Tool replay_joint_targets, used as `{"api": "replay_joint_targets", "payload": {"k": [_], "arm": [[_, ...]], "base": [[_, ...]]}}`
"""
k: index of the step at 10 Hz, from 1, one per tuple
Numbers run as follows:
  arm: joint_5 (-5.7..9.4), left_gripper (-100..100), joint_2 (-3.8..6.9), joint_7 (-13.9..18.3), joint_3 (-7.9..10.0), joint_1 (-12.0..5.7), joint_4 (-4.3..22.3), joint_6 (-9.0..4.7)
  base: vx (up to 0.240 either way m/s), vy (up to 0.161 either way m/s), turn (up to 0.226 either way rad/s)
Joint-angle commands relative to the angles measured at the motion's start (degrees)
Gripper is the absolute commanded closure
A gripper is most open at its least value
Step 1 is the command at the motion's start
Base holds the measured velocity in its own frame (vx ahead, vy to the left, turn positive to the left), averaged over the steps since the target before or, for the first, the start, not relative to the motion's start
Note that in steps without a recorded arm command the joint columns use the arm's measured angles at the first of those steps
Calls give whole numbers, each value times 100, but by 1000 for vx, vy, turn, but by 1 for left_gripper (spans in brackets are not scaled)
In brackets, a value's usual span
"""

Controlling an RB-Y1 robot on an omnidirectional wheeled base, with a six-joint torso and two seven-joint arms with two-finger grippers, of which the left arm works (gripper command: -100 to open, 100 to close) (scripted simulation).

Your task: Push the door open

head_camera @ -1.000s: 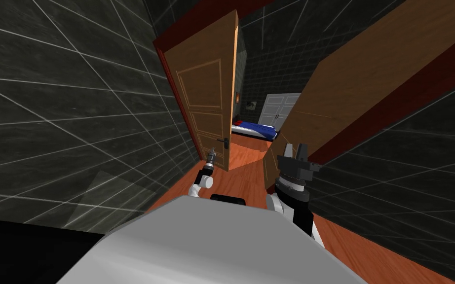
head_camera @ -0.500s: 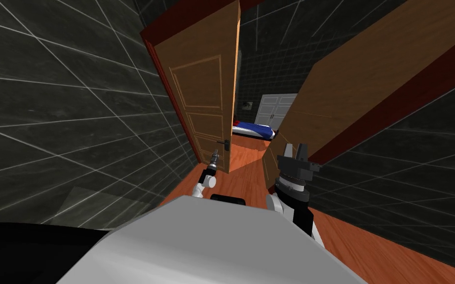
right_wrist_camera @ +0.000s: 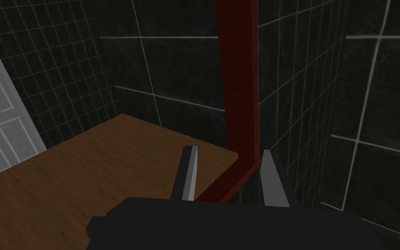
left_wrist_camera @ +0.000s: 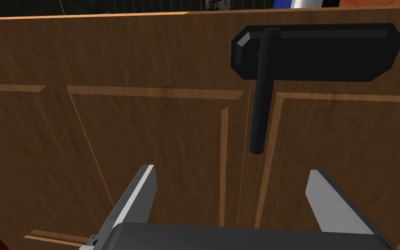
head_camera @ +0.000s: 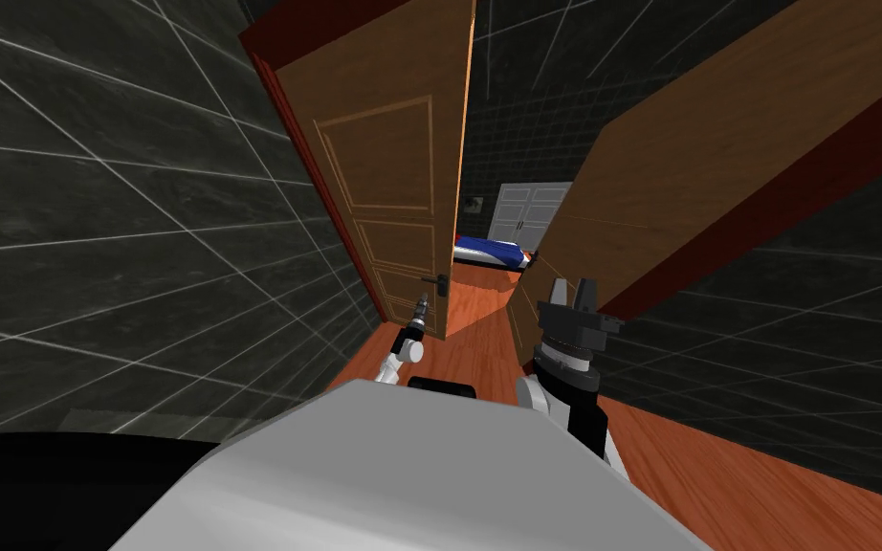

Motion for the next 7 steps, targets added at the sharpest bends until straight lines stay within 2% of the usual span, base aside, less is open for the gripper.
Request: {"api": "replay_joint_targets", "payload": {"k": [1,5,6,7], "arm": [[147,-100,-52,-143,-73,-91,181,43],[475,-100,-198,-423,-232,-330,629,112],[421,-100,-186,-370,-213,-321,606,81],[402,-100,-110,-340,-190,-355,671,63]], "base": [[88,174,-143],[102,164,-114],[43,69,-26],[103,15,-26]]}}
